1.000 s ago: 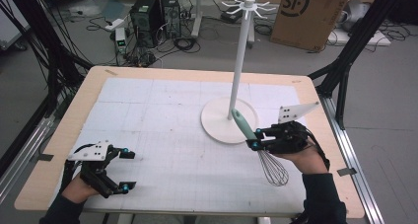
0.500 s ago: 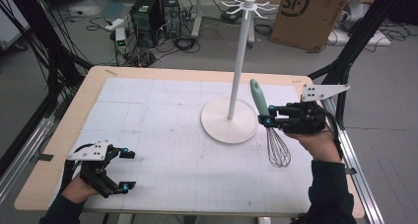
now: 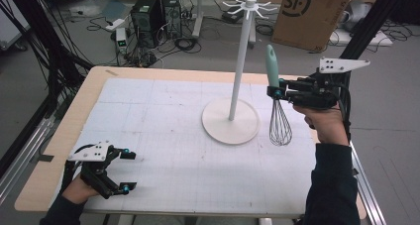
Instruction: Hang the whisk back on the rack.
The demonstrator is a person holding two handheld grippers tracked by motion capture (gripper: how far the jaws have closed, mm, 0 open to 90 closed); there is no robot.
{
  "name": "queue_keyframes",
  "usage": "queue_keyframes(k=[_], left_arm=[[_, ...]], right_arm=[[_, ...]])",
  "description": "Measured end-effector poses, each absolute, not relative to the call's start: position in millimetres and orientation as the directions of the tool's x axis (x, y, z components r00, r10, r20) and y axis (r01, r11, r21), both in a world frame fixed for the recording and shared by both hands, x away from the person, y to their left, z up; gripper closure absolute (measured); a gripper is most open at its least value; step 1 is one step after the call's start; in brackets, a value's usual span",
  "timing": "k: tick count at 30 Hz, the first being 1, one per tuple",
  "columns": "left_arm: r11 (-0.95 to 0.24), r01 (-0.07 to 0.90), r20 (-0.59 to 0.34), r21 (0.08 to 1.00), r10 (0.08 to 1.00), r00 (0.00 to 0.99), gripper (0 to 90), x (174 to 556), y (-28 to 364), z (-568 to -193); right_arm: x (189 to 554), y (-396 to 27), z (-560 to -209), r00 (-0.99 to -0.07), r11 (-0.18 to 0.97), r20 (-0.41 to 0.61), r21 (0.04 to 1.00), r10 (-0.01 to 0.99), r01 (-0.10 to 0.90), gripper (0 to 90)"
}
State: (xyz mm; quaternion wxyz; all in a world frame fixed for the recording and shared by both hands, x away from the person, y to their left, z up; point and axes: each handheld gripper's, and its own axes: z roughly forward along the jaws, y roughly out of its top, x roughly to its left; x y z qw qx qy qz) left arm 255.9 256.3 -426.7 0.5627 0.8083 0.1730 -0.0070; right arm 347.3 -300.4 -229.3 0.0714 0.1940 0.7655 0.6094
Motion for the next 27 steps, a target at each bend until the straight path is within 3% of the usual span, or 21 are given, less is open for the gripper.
queue_keyframes(k=[27], left_arm=[[-0.313, 0.286, -0.203, 0.906, 0.270, 0.941, 1.7, 255, 257, -426]], right_arm=[[383, -296, -189, -0.912, 0.113, 0.151, 0.972, 0.381, 0.208, 68.9]])
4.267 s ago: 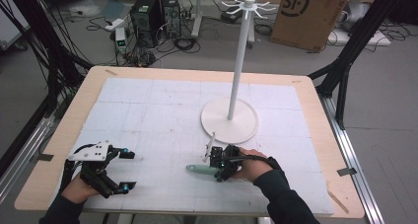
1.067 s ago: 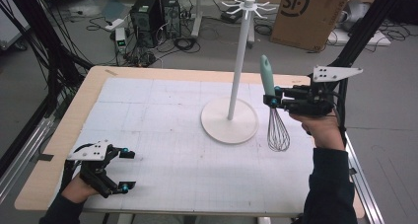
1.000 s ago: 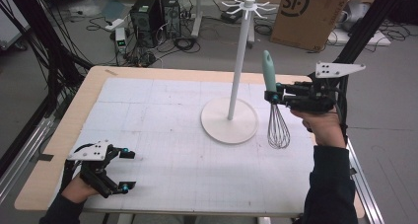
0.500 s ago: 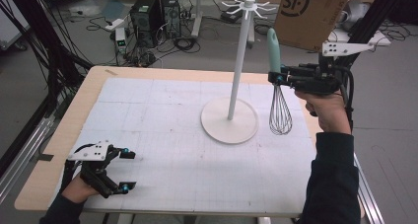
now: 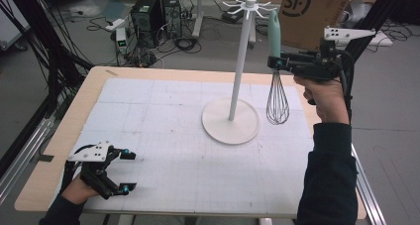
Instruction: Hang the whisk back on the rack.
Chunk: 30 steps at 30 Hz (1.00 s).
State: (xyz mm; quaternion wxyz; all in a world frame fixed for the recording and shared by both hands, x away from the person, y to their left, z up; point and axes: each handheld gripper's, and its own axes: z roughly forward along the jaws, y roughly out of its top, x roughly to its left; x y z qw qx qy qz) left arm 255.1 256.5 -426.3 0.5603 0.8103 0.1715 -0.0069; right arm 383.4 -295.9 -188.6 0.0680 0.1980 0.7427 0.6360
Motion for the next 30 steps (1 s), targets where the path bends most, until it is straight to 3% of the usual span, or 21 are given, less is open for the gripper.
queue_keyframes(k=[30], left_arm=[[-0.285, 0.281, -0.197, 0.917, 0.289, 0.937, 1.7, 257, 260, -424]], right_arm=[[402, -279, -196, -0.903, 0.135, 0.172, 0.961, 0.393, 0.242, 68.7]])
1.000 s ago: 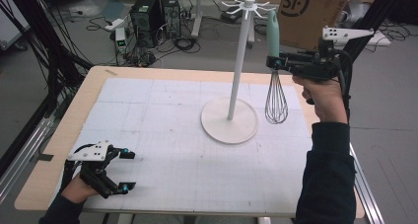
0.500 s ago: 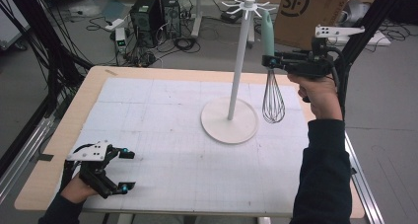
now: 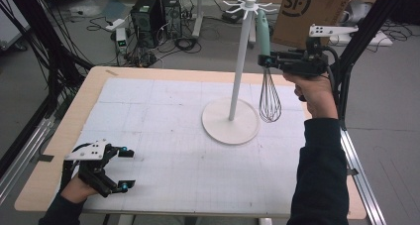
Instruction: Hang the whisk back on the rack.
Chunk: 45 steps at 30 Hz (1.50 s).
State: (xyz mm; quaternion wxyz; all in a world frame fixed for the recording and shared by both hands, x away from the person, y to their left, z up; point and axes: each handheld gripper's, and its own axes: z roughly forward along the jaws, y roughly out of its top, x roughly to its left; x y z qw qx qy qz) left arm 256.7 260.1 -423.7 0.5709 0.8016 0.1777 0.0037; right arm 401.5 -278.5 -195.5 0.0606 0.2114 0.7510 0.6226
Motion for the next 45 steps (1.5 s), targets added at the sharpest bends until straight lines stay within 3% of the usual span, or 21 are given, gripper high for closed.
queue_keyframes(k=[10, 18, 25, 33, 37, 45], left_arm=[[-0.288, 0.282, -0.199, 0.915, 0.284, 0.938, 1.7, 257, 260, -424], [-0.285, 0.285, -0.207, 0.915, 0.276, 0.939, 1.7, 257, 259, -425], [-0.282, 0.288, -0.209, 0.915, 0.279, 0.937, 1.7, 258, 259, -425], [-0.271, 0.300, -0.218, 0.915, 0.292, 0.931, 1.7, 257, 259, -424], [-0.257, 0.303, -0.220, 0.917, 0.307, 0.926, 1.7, 260, 260, -424], [-0.240, 0.313, -0.219, 0.919, 0.348, 0.911, 1.7, 263, 262, -424]], right_arm=[[403, -275, -200, -0.891, 0.148, 0.140, 0.963, 0.432, 0.223, 66.9], [397, -278, -204, -0.878, 0.104, 0.130, 0.974, 0.460, 0.199, 53.2], [384, -273, -217, -0.886, 0.115, 0.137, 0.971, 0.444, 0.208, 29.9], [361, -264, -232, -0.895, 0.124, 0.143, 0.969, 0.423, 0.213, 9.5], [350, -262, -243, -0.896, 0.121, 0.144, 0.970, 0.421, 0.213, 2.6], [335, -258, -273, -0.890, 0.118, 0.148, 0.969, 0.432, 0.218, 0.7]])
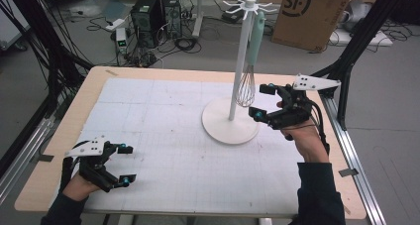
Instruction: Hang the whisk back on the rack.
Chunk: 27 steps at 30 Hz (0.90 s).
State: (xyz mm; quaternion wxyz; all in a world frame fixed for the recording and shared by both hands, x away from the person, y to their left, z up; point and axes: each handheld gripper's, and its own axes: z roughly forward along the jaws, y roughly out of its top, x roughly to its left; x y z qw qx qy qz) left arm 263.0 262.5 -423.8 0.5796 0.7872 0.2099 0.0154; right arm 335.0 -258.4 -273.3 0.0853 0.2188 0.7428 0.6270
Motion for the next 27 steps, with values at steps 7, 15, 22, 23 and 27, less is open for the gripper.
queue_keyframes(k=[7, 15, 22, 23, 27], left_arm=[[-0.208, 0.319, -0.228, 0.925, 0.368, 0.902, 1.7, 264, 265, -423], [-0.170, 0.318, -0.238, 0.933, 0.375, 0.896, 1.7, 265, 267, -421], [-0.170, 0.317, -0.237, 0.933, 0.374, 0.897, 1.7, 266, 268, -420], [-0.167, 0.321, -0.242, 0.932, 0.373, 0.896, 1.7, 266, 268, -420], [-0.167, 0.331, -0.252, 0.929, 0.369, 0.894, 1.7, 268, 266, -418]], right_arm=[[323, -259, -289, -0.886, 0.112, 0.141, 0.971, 0.442, 0.211, 0.7], [305, -262, -304, -0.874, 0.118, 0.142, 0.968, 0.466, 0.220, 0.7], [294, -260, -322, -0.872, 0.171, 0.133, 0.956, 0.470, 0.238, 0.7], [292, -260, -324, -0.873, 0.175, 0.135, 0.954, 0.469, 0.242, 0.8], [286, -260, -334, -0.870, 0.191, 0.131, 0.950, 0.475, 0.248, 0.7]])
